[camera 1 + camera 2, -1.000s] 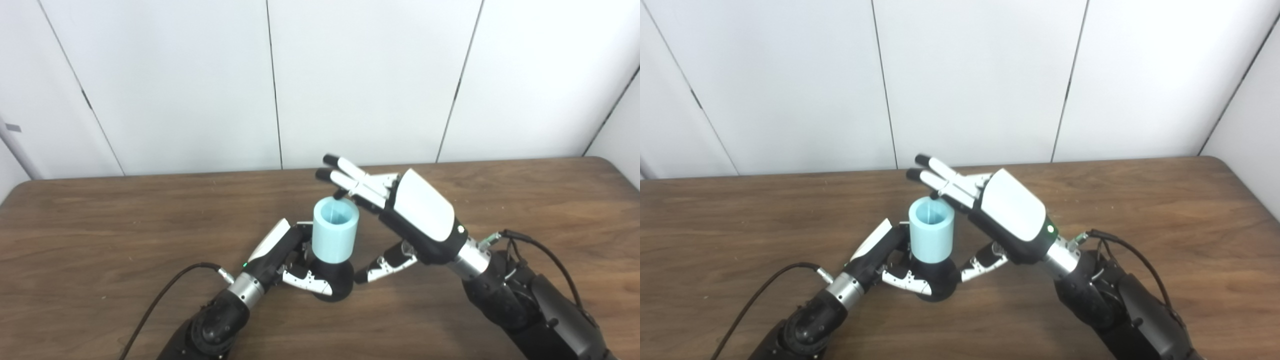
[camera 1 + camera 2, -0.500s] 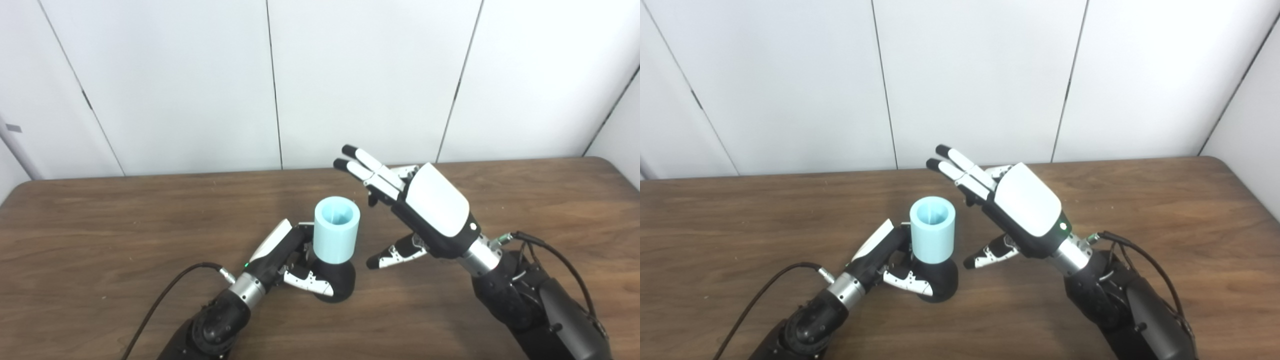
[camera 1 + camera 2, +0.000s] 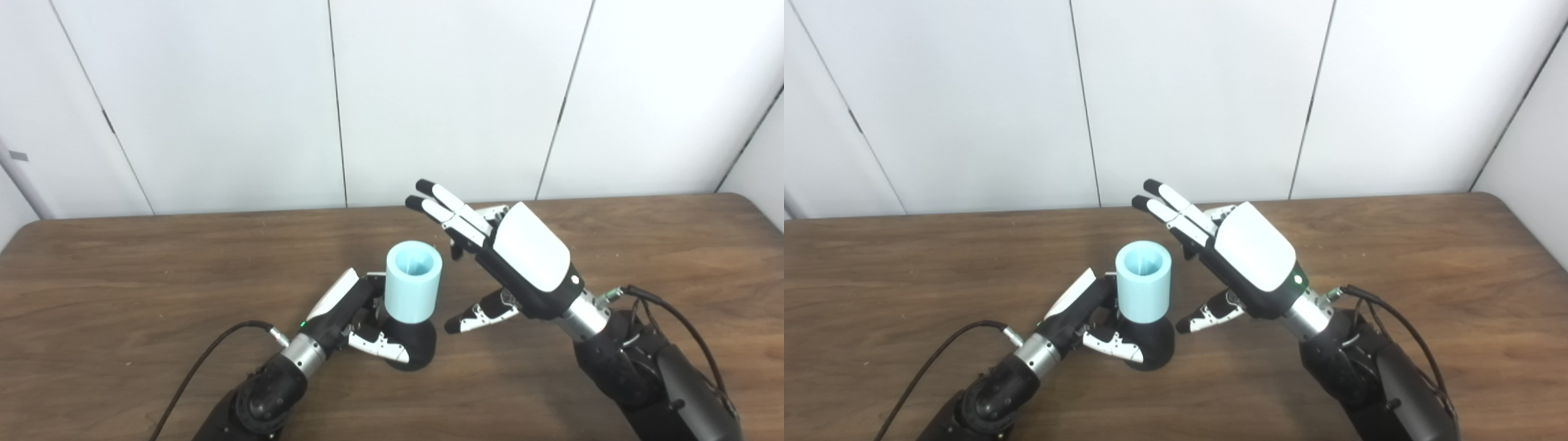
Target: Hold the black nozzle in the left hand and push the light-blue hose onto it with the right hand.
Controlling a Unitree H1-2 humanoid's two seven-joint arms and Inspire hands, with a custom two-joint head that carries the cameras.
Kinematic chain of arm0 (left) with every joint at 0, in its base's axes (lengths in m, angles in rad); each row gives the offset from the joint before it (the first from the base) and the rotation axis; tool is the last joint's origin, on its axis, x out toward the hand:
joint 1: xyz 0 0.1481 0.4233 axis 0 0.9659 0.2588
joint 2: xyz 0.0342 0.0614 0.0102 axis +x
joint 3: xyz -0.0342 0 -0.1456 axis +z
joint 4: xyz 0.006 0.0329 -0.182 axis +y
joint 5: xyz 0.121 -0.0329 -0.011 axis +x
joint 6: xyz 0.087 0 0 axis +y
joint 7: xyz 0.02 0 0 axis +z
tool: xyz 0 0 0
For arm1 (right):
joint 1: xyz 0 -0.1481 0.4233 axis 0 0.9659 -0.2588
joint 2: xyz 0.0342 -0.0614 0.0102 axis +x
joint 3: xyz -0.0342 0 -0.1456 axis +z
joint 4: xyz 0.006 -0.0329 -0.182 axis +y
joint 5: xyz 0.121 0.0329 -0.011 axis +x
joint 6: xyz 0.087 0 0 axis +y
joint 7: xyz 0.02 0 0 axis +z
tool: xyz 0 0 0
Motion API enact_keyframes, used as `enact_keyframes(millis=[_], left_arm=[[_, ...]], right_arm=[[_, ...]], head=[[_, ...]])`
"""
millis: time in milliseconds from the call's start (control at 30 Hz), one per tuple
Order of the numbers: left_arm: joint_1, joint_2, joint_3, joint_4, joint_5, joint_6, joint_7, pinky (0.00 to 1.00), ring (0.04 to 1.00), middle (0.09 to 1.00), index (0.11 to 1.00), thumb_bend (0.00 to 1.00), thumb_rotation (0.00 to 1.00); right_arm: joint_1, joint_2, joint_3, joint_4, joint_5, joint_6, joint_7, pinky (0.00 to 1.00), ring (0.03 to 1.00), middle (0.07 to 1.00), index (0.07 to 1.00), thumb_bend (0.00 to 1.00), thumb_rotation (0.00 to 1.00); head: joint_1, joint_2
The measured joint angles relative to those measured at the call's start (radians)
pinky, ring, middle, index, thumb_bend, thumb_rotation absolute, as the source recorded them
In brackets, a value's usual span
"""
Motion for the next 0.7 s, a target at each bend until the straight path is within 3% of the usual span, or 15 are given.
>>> enact_keyframes(millis=[33, 67, 133, 167, 267, 400, 700], left_arm=[[0.0, 0.0, 0.0, 0.0, 0.0, 0.0, 0.0, 0.15, 0.228, 0.328, 0.494, 0.52, 0.08], [0.0, 0.0, 0.0, 0.0, 0.0, 0.0, 0.0, 0.15, 0.228, 0.328, 0.494, 0.52, 0.08], [0.0, 0.0, 0.0, 0.0, 0.0, 0.0, -0.001, 0.15, 0.228, 0.329, 0.494, 0.52, 0.08], [0.0, 0.0, 0.0, 0.0, 0.0, 0.0, -0.001, 0.15, 0.228, 0.329, 0.494, 0.52, 0.08], [0.0, 0.001, 0.0, -0.001, 0.0, 0.0, -0.002, 0.15, 0.229, 0.33, 0.494, 0.52, 0.08], [0.0, 0.002, 0.0, -0.002, 0.0, 0.0, -0.002, 0.16, 0.231, 0.331, 0.494, 0.52, 0.08], [0.0, 0.002, 0.0, -0.002, 0.0, 0.0, -0.003, 0.16, 0.234, 0.333, 0.494, 0.52, 0.08]], right_arm=[[0.0, -0.004, 0.008, -0.003, 0.017, 0.0, 0.017, 0.22, 0.225, 0.935, 0.923, 0.73, 0.0], [0.0, -0.008, 0.016, -0.006, 0.039, 0.0, 0.035, 0.22, 0.354, 0.919, 0.913, 0.6, 0.0], [-0.001, -0.022, 0.029, -0.01, 0.083, 0.0, 0.093, 0.21, 0.419, 0.894, 0.894, 0.53, 0.0], [-0.001, -0.032, 0.03, -0.013, 0.102, 0.0, 0.13, 0.33, 0.44, 0.882, 0.882, 0.5, 0.0], [-0.002, -0.049, 0.011, -0.028, 0.121, 0.001, 0.178, 0.41, 0.458, 0.865, 0.863, 0.48, 0.0], [-0.012, -0.046, -0.021, -0.044, 0.121, 0.001, 0.187, 0.41, 0.463, 0.863, 0.856, 0.47, 0.0], [-0.014, -0.037, -0.028, -0.048, 0.121, 0.001, 0.195, 0.41, 0.463, 0.865, 0.857, 0.47, 0.0]], head=[[0.0, 0.0], [0.0, 0.0], [0.0, 0.0], [0.0, 0.0], [-0.003, 0.002], [-0.003, 0.003], [-0.002, 0.002]])
